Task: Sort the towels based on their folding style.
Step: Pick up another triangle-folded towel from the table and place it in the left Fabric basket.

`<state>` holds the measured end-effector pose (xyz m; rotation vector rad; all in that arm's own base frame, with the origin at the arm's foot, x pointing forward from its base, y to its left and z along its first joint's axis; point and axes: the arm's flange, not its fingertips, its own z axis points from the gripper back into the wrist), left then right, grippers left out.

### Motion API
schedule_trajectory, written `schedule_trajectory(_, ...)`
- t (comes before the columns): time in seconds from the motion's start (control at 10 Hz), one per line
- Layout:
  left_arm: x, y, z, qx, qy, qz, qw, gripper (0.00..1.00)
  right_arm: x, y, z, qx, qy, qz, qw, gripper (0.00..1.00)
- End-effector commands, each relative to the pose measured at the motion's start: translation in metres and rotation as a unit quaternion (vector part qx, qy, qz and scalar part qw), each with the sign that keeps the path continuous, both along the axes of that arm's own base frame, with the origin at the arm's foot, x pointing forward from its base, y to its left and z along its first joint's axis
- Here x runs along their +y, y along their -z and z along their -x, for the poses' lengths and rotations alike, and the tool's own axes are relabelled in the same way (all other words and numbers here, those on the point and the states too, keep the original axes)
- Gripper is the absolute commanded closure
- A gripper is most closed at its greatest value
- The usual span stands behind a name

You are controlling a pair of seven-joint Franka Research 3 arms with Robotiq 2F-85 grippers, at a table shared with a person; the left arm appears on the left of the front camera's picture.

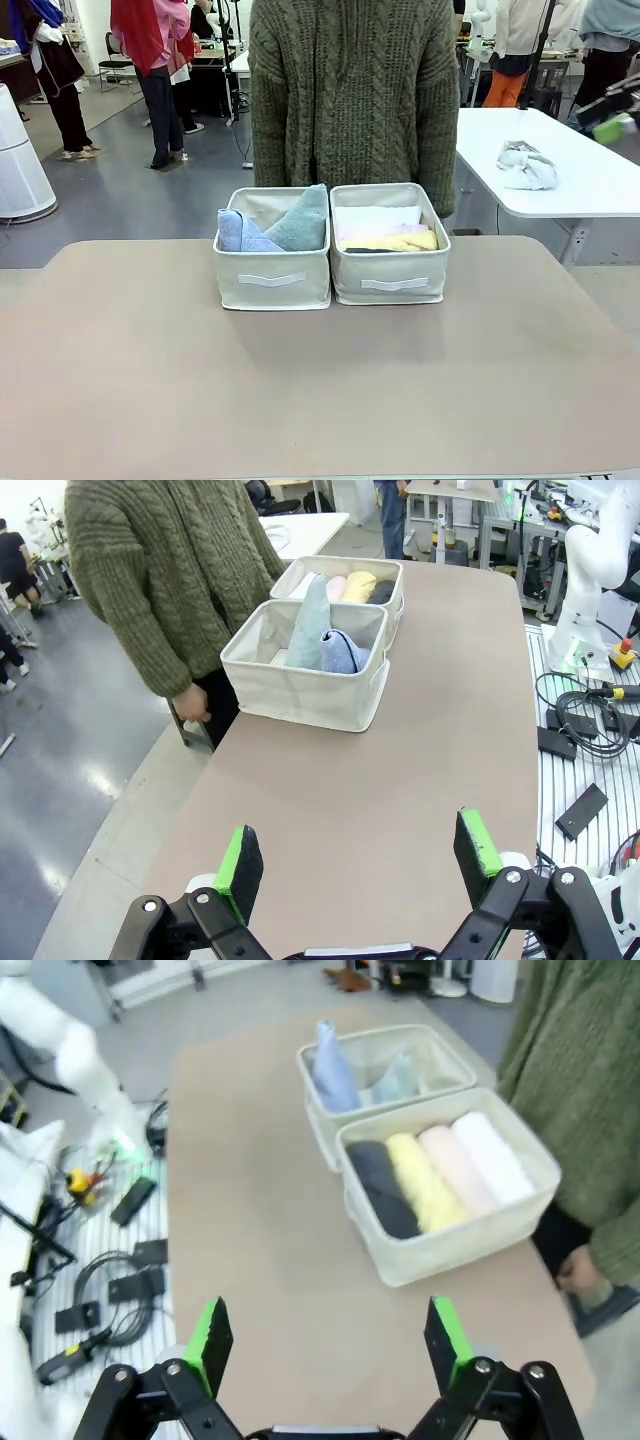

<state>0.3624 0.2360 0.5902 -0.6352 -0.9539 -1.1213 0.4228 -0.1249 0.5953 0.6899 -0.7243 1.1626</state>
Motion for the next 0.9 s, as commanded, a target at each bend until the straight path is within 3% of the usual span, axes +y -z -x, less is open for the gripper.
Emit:
schedule_trajectory(0.0, 0.001, 0.0, 0.002, -0.006, 0.007, -0.003, 1.0, 0.0, -0.045, 0.018, -0.018, 0.0, -0.046, 0.026, 0.999, 0.0)
schedule_trajectory(0.2, 0.001, 0.0, 0.002, -0.006, 0.007, -0.003, 1.0, 0.0, -0.077, 0.035, -0.01, -0.034, -0.053, 0.002, 0.998, 0.0)
schedule_trajectory(0.4, 0.001, 0.0, 0.002, -0.006, 0.007, -0.003, 1.0, 0.0, -0.094, 0.03, 0.004, -0.086, -0.051, -0.063, 0.993, 0.0)
schedule_trajectory(0.7, 0.001, 0.0, 0.002, -0.006, 0.007, -0.003, 1.0, 0.0, -0.1, 0.026, 0.007, -0.091, -0.045, -0.094, 0.99, 0.0)
schedule_trajectory(0.8, 0.001, 0.0, 0.002, -0.006, 0.007, -0.003, 1.0, 0.0, -0.101, 0.027, 0.013, -0.087, -0.04, -0.062, 0.993, 0.0)
